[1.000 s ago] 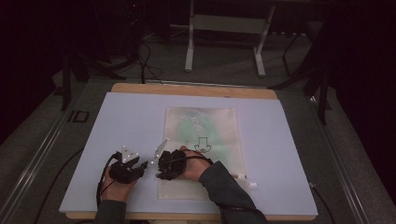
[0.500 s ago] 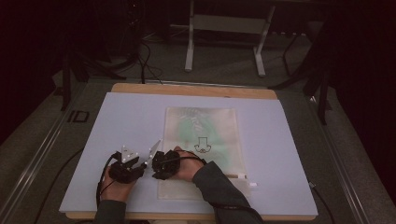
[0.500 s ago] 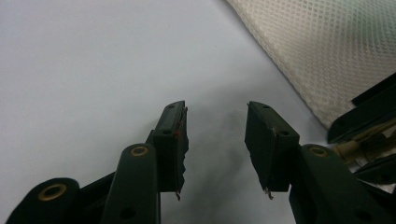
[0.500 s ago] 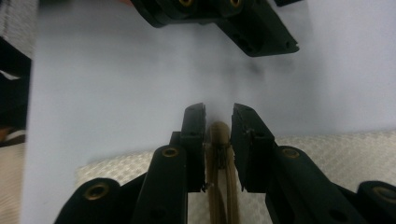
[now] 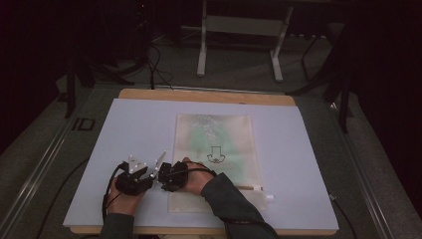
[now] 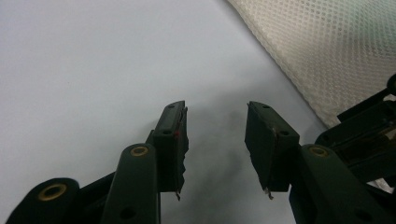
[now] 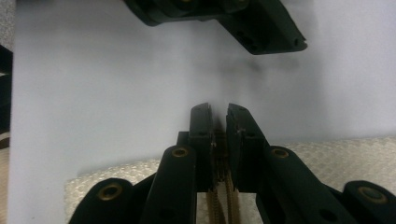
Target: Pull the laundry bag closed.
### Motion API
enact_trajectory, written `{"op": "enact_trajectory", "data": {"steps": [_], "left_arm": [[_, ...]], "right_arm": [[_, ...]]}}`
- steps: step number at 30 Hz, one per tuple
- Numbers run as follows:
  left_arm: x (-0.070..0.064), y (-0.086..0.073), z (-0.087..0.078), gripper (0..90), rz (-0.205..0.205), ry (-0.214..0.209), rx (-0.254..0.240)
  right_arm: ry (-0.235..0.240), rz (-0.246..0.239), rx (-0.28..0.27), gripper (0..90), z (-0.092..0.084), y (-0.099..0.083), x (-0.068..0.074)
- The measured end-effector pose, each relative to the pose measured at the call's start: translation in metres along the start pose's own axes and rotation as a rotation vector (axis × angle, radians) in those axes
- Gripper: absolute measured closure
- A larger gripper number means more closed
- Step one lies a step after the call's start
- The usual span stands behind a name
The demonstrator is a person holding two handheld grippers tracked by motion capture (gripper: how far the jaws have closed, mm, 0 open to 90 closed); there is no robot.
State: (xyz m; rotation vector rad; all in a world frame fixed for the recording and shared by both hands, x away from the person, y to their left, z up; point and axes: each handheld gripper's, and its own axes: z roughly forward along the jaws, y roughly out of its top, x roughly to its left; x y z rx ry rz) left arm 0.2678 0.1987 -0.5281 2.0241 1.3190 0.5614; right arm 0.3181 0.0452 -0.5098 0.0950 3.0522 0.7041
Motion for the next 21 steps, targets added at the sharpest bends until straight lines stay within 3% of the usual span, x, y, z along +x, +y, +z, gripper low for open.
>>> {"op": "enact_trajectory", "data": {"steps": [14,21], "left_arm": [[-0.001,0.000,-0.001,57.7,0.005,0.001,-0.006],[-0.003,0.001,-0.002,57.7,0.013,-0.012,-0.008]], "right_arm": [[0.017,0.028,-0.130,81.5,-0.025,-0.012,0.000],[0.015,0.052,-0.149,81.3,-0.033,-0.031,0.001]]}}
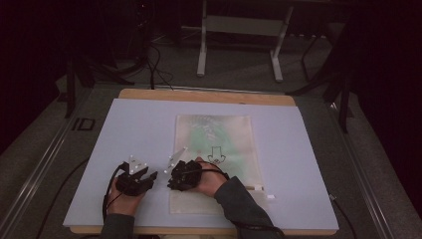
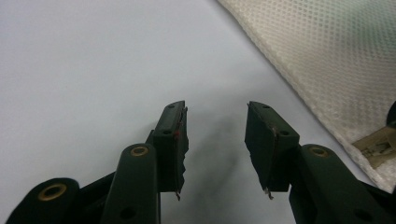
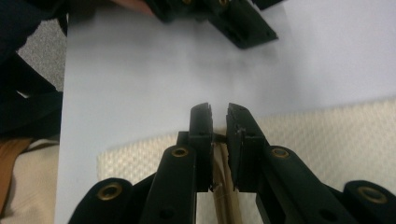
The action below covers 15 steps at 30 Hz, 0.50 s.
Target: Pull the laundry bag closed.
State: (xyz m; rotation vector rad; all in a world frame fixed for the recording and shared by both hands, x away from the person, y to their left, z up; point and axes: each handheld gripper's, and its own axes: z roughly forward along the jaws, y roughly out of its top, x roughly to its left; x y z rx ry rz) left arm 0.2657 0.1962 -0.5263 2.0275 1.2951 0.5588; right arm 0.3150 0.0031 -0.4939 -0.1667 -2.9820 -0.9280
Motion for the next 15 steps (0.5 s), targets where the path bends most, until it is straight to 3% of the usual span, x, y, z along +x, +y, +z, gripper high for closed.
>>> {"op": "enact_trajectory", "data": {"steps": [12,15], "left_arm": [[-0.011,0.001,-0.003,58.9,0.013,-0.067,-0.011],[-0.013,0.002,-0.003,60.1,0.011,-0.091,-0.016]], "right_arm": [[0.029,0.052,0.023,79.6,0.010,-0.022,-0.006],[0.043,0.071,0.005,79.7,0.011,-0.025,-0.008]]}}
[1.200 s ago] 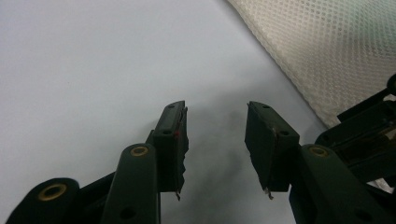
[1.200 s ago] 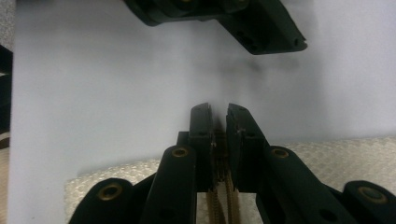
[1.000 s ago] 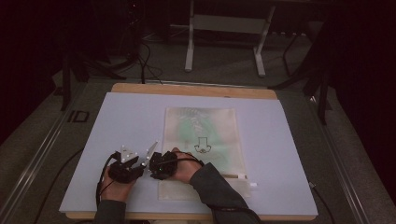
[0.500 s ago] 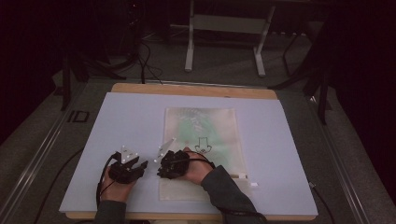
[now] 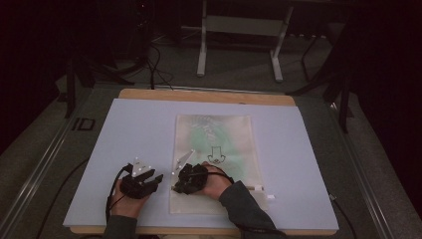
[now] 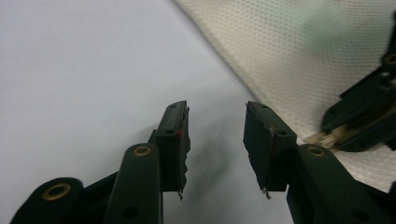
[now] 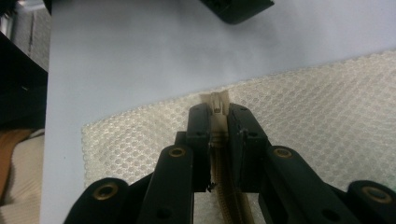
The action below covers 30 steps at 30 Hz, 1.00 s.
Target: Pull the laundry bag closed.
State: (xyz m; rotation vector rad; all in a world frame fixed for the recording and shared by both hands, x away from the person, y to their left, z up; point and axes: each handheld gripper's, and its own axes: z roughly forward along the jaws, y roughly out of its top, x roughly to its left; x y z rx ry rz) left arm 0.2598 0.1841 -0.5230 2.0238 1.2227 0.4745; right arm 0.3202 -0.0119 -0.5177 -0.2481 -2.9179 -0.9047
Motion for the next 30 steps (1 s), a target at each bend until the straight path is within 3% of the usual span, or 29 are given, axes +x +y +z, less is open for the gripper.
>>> {"op": "enact_trajectory", "data": {"steps": [5,11,21,30], "left_arm": [[-0.005,0.003,0.003,65.2,0.002,-0.044,-0.003],[-0.011,0.005,0.007,69.9,0.022,-0.065,0.003],[-0.021,0.008,0.016,88.1,0.058,-0.110,0.021],[-0.027,0.009,0.022,88.7,0.045,-0.140,0.028]], "right_arm": [[-0.001,0.001,-0.002,81.0,0.001,-0.001,0.000],[-0.008,-0.004,-0.017,81.5,0.001,-0.003,0.001],[-0.029,-0.004,-0.027,81.6,0.001,-0.005,0.004],[-0.038,0.008,-0.044,81.5,0.001,-0.007,0.005]]}}
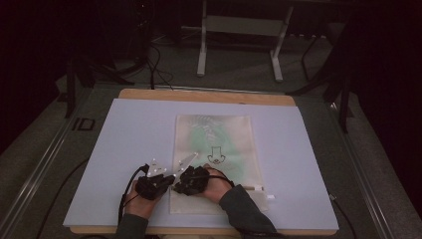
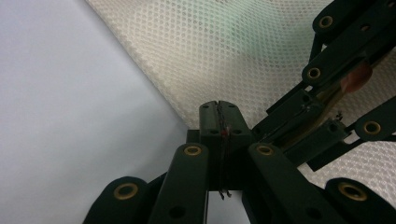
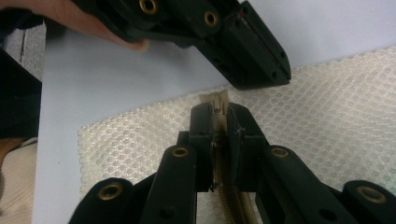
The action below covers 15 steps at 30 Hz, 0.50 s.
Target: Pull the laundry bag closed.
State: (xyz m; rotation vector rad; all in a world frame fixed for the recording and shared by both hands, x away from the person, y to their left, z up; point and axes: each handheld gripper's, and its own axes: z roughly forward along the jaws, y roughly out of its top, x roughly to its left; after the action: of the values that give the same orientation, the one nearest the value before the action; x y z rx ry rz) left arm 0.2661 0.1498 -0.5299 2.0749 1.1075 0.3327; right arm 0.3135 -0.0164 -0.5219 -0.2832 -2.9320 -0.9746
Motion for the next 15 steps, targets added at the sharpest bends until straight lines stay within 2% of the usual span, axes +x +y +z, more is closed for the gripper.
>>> {"op": "enact_trajectory", "data": {"steps": [5,7,11,13,15], "left_arm": [[-0.0018,0.0003,0.0014,88.6,0.007,0.006,0.006],[-0.0029,-0.0003,0.0047,88.4,0.009,0.020,0.025],[-0.0024,-0.0001,0.0052,88.7,-0.002,0.015,0.033],[-0.0010,-0.0001,0.0055,88.9,-0.009,0.005,0.032],[0.0031,-0.0006,0.0053,89.0,-0.038,-0.022,0.033]], "right_arm": [[0.005,0.010,-0.016,81.6,0.0000,-0.0022,-0.0009],[0.007,0.016,-0.023,81.6,-0.0001,-0.0032,-0.0010],[-0.001,0.000,-0.022,81.6,0.0000,-0.0030,-0.0001],[-0.006,-0.011,-0.013,81.6,0.0000,-0.0017,0.0009],[-0.006,-0.022,-0.008,81.6,-0.0002,-0.0011,0.0010]]}}
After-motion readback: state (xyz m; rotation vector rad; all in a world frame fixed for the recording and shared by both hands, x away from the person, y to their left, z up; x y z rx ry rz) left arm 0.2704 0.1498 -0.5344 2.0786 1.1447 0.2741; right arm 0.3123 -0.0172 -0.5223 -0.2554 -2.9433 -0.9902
